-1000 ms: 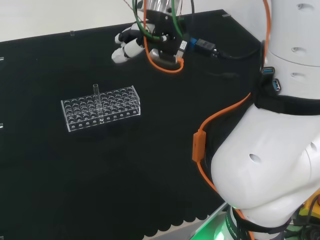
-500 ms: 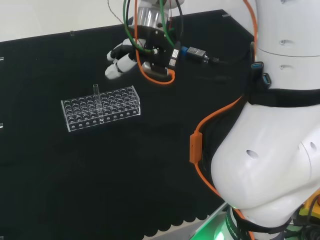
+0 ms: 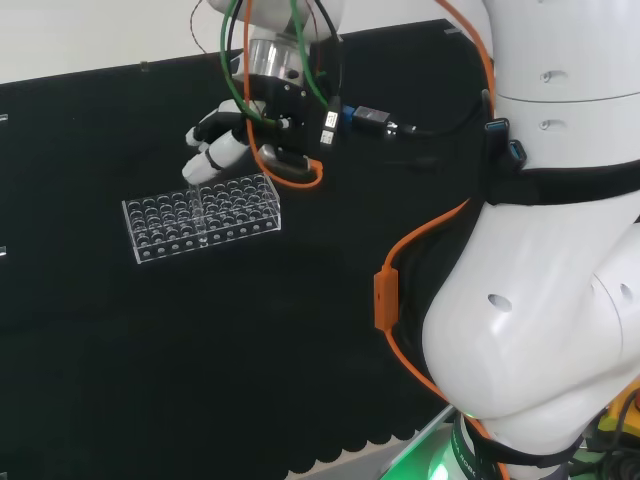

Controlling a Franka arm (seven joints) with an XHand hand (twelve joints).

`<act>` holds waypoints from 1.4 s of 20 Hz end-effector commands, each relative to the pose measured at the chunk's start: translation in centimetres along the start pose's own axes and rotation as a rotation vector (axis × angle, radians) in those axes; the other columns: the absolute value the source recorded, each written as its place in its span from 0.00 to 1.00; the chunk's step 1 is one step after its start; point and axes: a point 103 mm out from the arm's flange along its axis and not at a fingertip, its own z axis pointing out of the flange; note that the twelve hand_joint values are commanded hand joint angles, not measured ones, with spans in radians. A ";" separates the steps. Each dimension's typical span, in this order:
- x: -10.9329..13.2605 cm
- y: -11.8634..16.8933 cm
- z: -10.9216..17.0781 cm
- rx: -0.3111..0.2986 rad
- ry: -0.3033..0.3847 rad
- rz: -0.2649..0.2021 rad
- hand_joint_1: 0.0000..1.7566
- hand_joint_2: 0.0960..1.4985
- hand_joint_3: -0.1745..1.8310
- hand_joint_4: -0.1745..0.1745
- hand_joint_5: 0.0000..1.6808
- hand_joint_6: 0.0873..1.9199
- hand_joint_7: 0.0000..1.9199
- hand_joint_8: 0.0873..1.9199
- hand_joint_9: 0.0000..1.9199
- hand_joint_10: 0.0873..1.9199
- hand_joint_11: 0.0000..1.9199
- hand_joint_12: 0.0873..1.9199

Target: Pick up the test tube.

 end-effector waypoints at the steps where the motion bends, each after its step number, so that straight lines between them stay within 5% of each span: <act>1: 1.4 1.2 1.5 0.026 0.011 -0.028 0.51 0.43 0.36 0.41 0.27 0.00 0.21 0.38 0.13 0.45 0.00 0.73; 7: 1.4 1.5 2.6 0.049 0.016 -0.027 0.53 0.42 0.38 0.39 0.32 0.02 0.25 0.37 0.14 0.44 0.00 0.74; 15: 0.7 1.6 2.9 0.040 -0.006 -0.014 0.57 0.40 0.42 0.37 0.29 0.34 0.29 0.37 0.18 0.44 0.00 0.77; 28: 0.4 3.0 2.0 -0.012 -0.048 -0.005 0.61 0.38 0.47 0.27 0.38 0.44 0.43 0.35 0.28 0.41 0.06 0.80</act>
